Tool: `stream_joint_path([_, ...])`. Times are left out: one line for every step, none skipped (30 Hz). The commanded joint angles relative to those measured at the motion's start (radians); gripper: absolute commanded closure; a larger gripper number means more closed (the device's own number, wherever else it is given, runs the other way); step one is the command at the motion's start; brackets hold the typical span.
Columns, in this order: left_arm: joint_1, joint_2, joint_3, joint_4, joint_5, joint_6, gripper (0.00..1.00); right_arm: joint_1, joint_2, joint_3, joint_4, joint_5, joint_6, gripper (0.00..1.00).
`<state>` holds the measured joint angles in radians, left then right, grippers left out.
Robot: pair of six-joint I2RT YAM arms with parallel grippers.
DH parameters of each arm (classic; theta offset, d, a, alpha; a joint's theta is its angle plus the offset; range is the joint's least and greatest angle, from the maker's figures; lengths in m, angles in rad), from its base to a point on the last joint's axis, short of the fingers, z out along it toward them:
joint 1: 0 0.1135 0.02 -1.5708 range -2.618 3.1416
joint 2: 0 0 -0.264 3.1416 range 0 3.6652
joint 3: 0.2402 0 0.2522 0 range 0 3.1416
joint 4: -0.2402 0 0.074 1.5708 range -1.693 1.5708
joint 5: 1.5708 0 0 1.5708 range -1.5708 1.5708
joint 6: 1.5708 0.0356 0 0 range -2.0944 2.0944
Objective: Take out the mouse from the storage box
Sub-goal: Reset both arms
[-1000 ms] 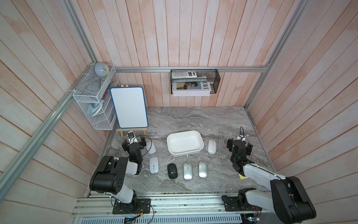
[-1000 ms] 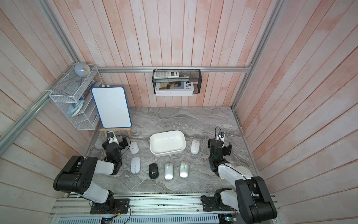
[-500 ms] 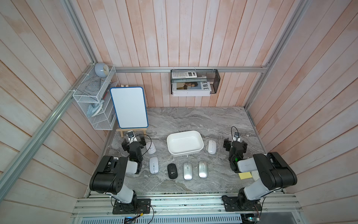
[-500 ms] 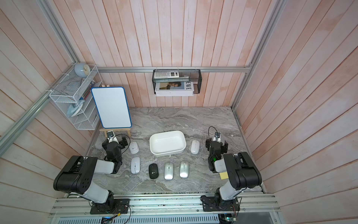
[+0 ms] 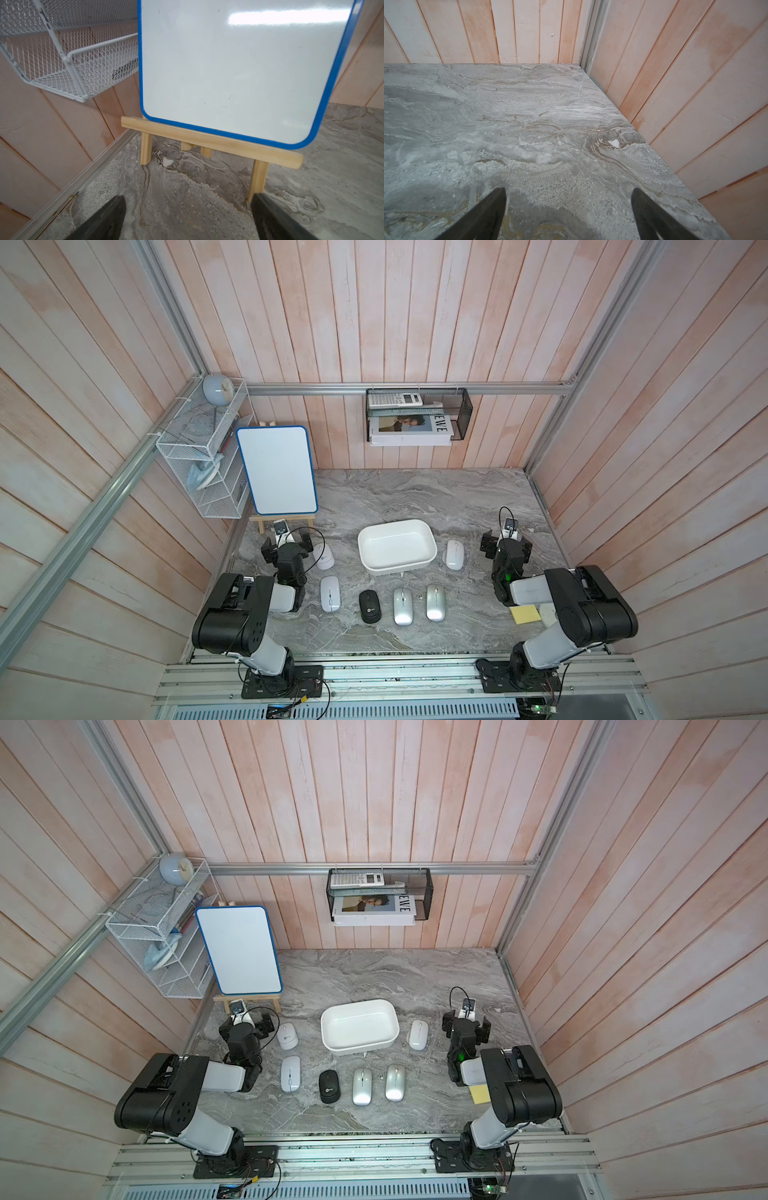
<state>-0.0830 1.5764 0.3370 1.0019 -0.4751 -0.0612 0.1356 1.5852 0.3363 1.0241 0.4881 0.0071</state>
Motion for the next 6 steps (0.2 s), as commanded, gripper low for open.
stream_joint_path([0.014, -0.004, 0.022, -0.024, 0.013, -0.02, 0.0, -0.004, -0.008, 0.009, -0.006, -0.006, 0.014, 0.02])
stream_joint_path([0.014, -0.006, 0.022, -0.025, 0.013, -0.02, 0.0, -0.004, -0.008, 0.01, -0.006, -0.006, 0.014, 0.02])
stream_joint_path([0.014, -0.006, 0.022, -0.022, 0.013, -0.02, 0.0, -0.004, -0.007, 0.009, -0.006, -0.006, 0.014, 0.02])
stream_joint_path([0.014, -0.005, 0.017, -0.016, 0.013, -0.018, 0.0, -0.004, -0.007, 0.01, -0.006, -0.006, 0.014, 0.02])
stream_joint_path([0.014, -0.006, 0.014, -0.006, 0.012, -0.015, 0.0, -0.004, -0.007, 0.01, -0.006, -0.006, 0.014, 0.02])
stream_joint_path([0.01, -0.006, 0.009, 0.003, 0.009, -0.009, 0.0, -0.004, -0.008, 0.01, -0.006, -0.006, 0.014, 0.02])
